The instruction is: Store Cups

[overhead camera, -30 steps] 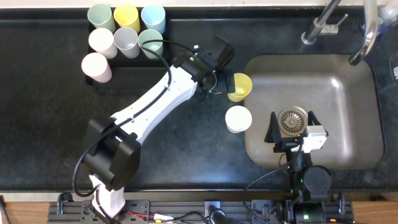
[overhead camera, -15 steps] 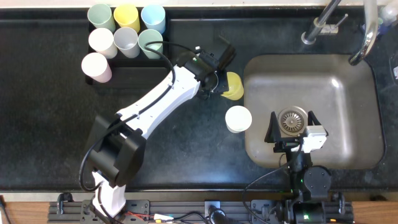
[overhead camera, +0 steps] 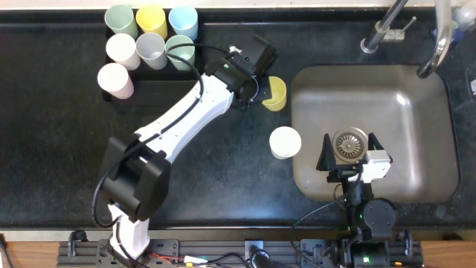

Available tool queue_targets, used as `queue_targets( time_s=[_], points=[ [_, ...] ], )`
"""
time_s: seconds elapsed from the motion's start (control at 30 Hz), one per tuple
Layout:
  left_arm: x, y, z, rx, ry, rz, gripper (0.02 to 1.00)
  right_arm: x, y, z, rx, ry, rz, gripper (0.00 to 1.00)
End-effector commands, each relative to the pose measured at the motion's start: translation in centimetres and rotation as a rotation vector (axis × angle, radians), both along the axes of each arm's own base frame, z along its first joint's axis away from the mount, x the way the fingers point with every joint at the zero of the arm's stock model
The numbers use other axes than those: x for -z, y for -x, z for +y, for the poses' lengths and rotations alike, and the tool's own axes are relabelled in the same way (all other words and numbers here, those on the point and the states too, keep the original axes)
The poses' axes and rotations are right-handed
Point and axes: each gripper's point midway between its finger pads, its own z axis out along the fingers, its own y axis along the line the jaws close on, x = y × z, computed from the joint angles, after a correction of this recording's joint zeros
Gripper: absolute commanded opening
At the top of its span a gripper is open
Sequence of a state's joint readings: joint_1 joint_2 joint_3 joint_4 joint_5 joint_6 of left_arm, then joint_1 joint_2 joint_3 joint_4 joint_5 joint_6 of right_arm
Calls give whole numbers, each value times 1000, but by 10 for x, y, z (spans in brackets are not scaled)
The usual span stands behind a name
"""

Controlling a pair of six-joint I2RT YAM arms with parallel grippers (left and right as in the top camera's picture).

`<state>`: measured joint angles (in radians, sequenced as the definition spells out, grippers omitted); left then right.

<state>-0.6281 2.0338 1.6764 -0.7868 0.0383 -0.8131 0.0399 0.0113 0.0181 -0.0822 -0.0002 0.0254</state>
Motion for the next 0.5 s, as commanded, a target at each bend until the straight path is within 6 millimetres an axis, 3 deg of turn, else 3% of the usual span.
queue_targets(
  time_s=[0.03, 0.13, 0.23, 0.37, 0.5],
  points=[
    [-75, -9, 23, -54, 63, -113, 36, 4, 0, 1, -6, 3, 1, 998],
    [-111, -6, 66, -130, 65, -134, 36, 4, 0, 1, -6, 3, 0, 998],
    [-128, -2, 131, -259, 4, -119, 36, 4, 0, 1, -6, 3, 0, 996],
    [-130, 4, 224, -470, -77, -57, 36, 4, 0, 1, -6, 3, 1, 996],
    [-116, 2, 276, -599, -98, 1, 36, 4, 0, 1, -6, 3, 1, 998]
  ],
)
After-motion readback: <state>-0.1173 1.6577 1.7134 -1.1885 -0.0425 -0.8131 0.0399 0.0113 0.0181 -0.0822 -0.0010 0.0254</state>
